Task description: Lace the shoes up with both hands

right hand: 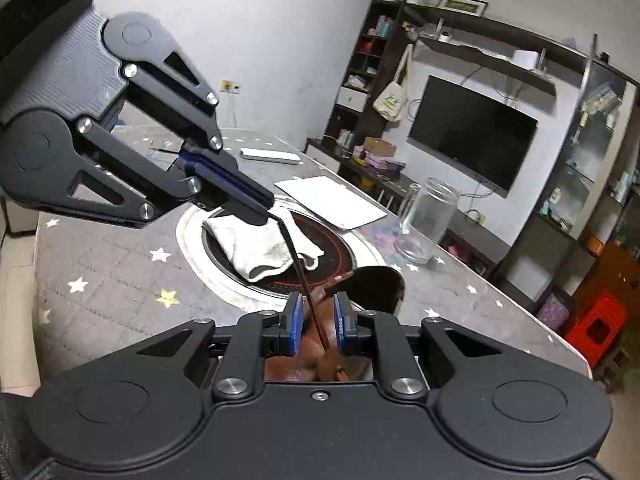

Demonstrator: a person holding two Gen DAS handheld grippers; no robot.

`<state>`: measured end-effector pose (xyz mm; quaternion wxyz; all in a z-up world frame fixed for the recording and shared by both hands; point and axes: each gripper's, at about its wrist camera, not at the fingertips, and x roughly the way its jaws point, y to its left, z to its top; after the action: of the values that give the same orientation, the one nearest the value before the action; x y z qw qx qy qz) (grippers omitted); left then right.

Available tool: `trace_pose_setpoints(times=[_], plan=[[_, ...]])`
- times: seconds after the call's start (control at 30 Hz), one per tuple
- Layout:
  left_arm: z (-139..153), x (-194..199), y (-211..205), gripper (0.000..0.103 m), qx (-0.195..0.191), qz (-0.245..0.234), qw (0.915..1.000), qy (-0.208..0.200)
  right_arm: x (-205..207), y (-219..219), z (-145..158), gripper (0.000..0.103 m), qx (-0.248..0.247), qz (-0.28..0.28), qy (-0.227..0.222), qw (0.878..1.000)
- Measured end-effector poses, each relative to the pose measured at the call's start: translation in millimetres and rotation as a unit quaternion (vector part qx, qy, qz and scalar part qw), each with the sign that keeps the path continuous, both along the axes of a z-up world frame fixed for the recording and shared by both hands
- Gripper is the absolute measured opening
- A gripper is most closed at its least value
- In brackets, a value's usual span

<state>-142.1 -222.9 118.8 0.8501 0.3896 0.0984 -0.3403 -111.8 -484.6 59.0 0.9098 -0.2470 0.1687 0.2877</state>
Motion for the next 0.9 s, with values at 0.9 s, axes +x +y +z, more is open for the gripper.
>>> trace_pose_setpoints(times=[0.9], plan=[[-28.0,38.5,-25.7,0.027,-0.067,0.073,0.9840,0.148,-16.1,6.1,18.9,0.001,-0.050,-0.013,-0.100,0.994]])
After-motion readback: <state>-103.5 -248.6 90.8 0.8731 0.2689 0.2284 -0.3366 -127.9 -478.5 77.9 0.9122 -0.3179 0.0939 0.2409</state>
